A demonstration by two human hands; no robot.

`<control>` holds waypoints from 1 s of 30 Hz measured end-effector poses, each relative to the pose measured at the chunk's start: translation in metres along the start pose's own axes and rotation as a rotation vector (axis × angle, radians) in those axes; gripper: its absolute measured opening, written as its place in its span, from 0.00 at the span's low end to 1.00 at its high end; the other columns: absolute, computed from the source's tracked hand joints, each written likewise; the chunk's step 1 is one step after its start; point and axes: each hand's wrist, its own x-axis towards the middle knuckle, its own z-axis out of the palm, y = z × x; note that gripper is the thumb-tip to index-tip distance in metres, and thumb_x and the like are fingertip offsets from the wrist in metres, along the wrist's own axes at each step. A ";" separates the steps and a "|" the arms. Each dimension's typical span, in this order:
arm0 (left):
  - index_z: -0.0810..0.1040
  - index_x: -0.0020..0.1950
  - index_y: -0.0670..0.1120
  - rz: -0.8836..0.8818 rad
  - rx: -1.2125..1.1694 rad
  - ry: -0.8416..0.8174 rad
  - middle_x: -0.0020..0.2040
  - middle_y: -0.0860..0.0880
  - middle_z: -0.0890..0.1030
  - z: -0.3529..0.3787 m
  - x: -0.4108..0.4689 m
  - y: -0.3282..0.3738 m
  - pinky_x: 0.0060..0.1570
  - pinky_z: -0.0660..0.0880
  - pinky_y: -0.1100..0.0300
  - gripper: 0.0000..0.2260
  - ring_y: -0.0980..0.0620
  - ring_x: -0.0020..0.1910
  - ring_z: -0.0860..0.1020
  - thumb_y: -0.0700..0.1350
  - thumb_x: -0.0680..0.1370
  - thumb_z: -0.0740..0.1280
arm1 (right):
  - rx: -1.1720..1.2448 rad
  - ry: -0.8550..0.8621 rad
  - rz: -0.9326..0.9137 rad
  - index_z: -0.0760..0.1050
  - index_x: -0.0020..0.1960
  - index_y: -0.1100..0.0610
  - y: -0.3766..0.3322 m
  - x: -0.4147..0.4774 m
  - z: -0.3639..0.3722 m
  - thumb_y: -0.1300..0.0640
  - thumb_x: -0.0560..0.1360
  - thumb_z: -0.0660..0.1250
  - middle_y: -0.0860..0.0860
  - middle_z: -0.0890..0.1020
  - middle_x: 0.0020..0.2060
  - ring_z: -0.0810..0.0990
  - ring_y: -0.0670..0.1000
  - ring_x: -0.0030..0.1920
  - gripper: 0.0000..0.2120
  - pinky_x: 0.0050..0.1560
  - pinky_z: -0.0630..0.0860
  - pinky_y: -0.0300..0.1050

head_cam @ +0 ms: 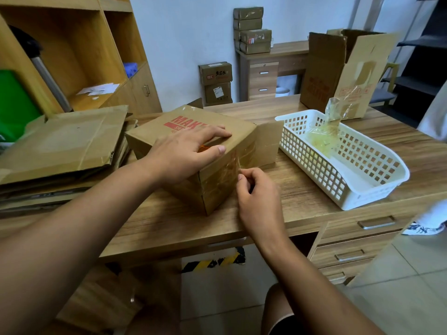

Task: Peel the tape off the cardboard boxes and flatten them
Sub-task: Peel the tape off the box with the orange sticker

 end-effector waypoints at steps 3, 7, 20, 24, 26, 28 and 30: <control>0.65 0.72 0.69 0.000 -0.005 -0.012 0.75 0.67 0.65 0.000 0.000 0.001 0.64 0.67 0.48 0.25 0.55 0.73 0.67 0.68 0.75 0.50 | -0.019 0.009 -0.002 0.79 0.55 0.52 -0.003 -0.005 0.001 0.55 0.83 0.63 0.45 0.80 0.41 0.78 0.42 0.42 0.07 0.38 0.68 0.31; 0.64 0.71 0.70 -0.004 -0.010 -0.034 0.75 0.66 0.66 -0.002 0.000 0.002 0.65 0.67 0.46 0.25 0.53 0.72 0.68 0.68 0.74 0.49 | -0.002 0.014 0.012 0.79 0.56 0.52 -0.006 -0.012 0.004 0.55 0.83 0.62 0.46 0.80 0.42 0.79 0.43 0.43 0.07 0.40 0.70 0.34; 0.65 0.71 0.70 -0.025 0.015 -0.034 0.74 0.71 0.63 -0.001 0.002 0.002 0.63 0.67 0.48 0.26 0.55 0.73 0.67 0.69 0.74 0.48 | 0.094 -0.043 0.007 0.79 0.56 0.53 -0.022 -0.040 0.009 0.57 0.82 0.63 0.44 0.77 0.39 0.75 0.42 0.38 0.07 0.37 0.70 0.33; 0.66 0.71 0.70 -0.028 0.004 -0.019 0.74 0.72 0.63 0.000 0.002 0.002 0.65 0.67 0.46 0.25 0.56 0.73 0.67 0.69 0.74 0.49 | 0.072 -0.166 -0.125 0.79 0.56 0.53 -0.040 -0.071 0.021 0.57 0.81 0.64 0.40 0.73 0.37 0.74 0.40 0.38 0.06 0.38 0.68 0.29; 0.65 0.71 0.70 -0.027 0.005 -0.018 0.74 0.72 0.63 0.000 0.001 0.001 0.65 0.67 0.46 0.25 0.56 0.73 0.66 0.69 0.74 0.49 | 0.049 -0.201 -0.163 0.79 0.56 0.51 -0.043 -0.074 0.021 0.57 0.81 0.64 0.39 0.73 0.38 0.74 0.40 0.39 0.06 0.39 0.69 0.30; 0.65 0.71 0.69 -0.031 0.005 -0.017 0.74 0.72 0.62 0.000 0.002 0.000 0.65 0.66 0.45 0.25 0.56 0.74 0.66 0.70 0.74 0.49 | 0.037 -0.200 -0.146 0.79 0.55 0.49 -0.036 -0.066 0.015 0.56 0.81 0.64 0.39 0.76 0.41 0.77 0.40 0.43 0.06 0.42 0.73 0.33; 0.66 0.71 0.69 -0.031 0.003 -0.015 0.74 0.72 0.63 0.001 0.002 0.000 0.66 0.66 0.46 0.25 0.57 0.74 0.66 0.69 0.74 0.49 | 0.052 -0.160 -0.110 0.79 0.54 0.48 -0.025 -0.054 0.004 0.55 0.81 0.64 0.42 0.79 0.44 0.78 0.41 0.45 0.06 0.45 0.77 0.40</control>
